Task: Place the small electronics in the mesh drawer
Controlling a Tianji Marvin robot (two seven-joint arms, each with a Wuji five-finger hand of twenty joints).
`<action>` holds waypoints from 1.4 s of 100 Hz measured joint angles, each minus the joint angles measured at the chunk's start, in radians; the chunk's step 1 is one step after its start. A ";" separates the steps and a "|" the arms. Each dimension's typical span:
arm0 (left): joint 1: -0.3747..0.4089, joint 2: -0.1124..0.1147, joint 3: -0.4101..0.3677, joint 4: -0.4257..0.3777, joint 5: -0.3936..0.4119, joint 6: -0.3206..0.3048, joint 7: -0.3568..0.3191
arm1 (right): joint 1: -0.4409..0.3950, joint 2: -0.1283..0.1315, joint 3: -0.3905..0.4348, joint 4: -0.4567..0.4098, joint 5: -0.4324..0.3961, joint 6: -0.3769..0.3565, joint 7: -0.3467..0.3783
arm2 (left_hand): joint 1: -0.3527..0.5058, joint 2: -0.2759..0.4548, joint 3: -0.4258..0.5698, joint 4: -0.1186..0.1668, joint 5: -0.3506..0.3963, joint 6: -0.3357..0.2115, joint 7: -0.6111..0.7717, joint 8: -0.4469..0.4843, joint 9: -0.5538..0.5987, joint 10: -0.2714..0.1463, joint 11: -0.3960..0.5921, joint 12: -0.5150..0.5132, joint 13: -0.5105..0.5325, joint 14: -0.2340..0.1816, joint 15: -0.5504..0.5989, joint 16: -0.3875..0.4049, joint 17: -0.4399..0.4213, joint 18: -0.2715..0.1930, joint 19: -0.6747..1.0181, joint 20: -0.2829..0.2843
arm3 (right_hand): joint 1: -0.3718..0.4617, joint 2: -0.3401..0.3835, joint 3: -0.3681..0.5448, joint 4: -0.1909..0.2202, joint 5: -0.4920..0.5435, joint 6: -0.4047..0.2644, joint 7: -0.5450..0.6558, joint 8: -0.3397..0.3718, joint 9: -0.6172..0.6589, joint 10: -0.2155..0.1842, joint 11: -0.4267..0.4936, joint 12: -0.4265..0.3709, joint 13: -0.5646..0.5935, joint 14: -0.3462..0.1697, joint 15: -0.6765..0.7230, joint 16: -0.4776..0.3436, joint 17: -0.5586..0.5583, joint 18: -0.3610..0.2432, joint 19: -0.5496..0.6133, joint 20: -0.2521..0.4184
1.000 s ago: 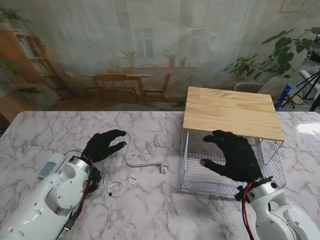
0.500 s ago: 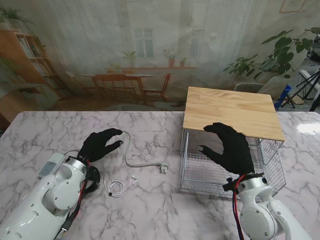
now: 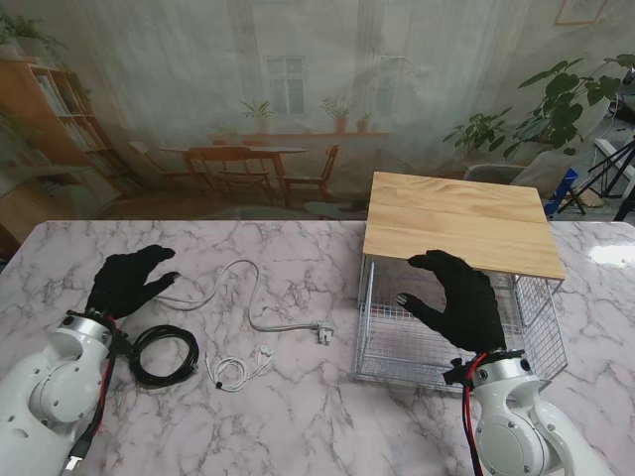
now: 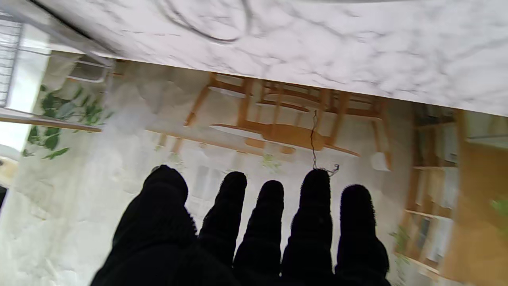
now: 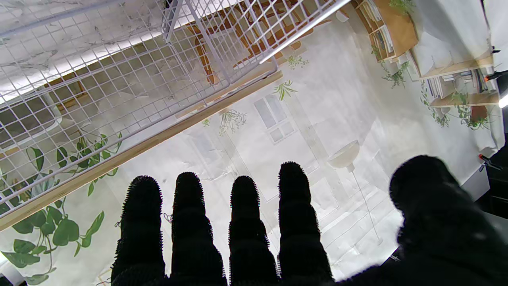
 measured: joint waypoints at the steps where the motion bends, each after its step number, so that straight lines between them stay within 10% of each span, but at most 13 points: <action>1: 0.001 0.000 -0.005 0.003 0.003 0.000 0.003 | 0.000 0.000 0.000 0.000 0.000 0.000 0.000 | 0.000 0.000 0.000 0.000 0.000 0.000 0.000 0.000 0.000 0.000 0.000 0.000 0.000 0.000 0.000 0.000 0.000 0.000 0.000 0.000 | 0.000 0.000 0.000 0.000 0.000 0.000 0.000 0.000 0.000 0.000 0.000 0.000 0.000 0.000 0.000 0.000 0.000 0.000 0.000 0.000; 23: 0.017 0.016 -0.062 0.076 0.044 0.016 0.043 | -0.002 0.000 0.000 0.001 -0.005 0.000 -0.006 | -0.037 -0.002 0.000 0.000 -0.003 0.020 -0.029 -0.017 -0.051 0.023 -0.031 -0.016 -0.012 -0.004 -0.001 -0.001 0.002 -0.034 0.000 -0.009 | 0.000 0.000 0.000 0.001 0.000 0.000 0.000 0.000 0.000 0.001 0.000 0.000 0.000 0.000 0.000 0.000 0.000 0.000 0.000 0.000; 55: 0.012 0.033 -0.070 0.171 0.104 0.100 0.033 | -0.003 0.000 0.000 0.002 -0.003 0.002 -0.002 | -0.293 -0.219 0.003 -0.031 -0.185 0.173 -0.175 -0.175 -0.233 0.129 -0.111 -0.155 -0.061 -0.016 -0.013 -0.055 0.049 -0.106 0.025 -0.060 | 0.000 0.000 0.000 0.002 0.000 0.000 0.000 0.000 0.000 0.003 0.000 0.000 0.000 0.000 0.000 0.000 0.000 0.000 -0.002 0.000; 90: -0.014 0.047 -0.021 0.264 0.115 0.195 0.060 | -0.002 0.000 -0.001 0.004 -0.003 0.002 0.004 | -0.292 -0.303 0.005 -0.052 -0.169 0.215 -0.038 0.074 -0.108 0.130 0.100 0.200 0.042 -0.021 0.156 0.232 0.173 -0.109 0.254 0.066 | 0.000 0.000 -0.011 0.002 0.000 0.000 0.000 0.000 0.000 0.004 0.000 0.001 0.000 0.000 0.000 0.000 0.000 0.000 -0.004 0.000; 140: -0.029 0.049 0.017 0.309 0.102 0.226 0.021 | -0.002 0.000 -0.004 0.005 -0.001 0.002 0.006 | -0.135 -0.323 0.040 -0.027 -0.169 0.191 -0.057 0.113 -0.110 0.097 0.180 0.257 0.043 -0.028 0.164 0.270 0.202 -0.118 0.268 0.088 | 0.000 0.000 -0.011 0.002 0.000 0.000 -0.001 0.000 0.000 0.015 0.003 0.002 0.000 0.000 0.000 0.000 -0.001 0.000 -0.012 0.002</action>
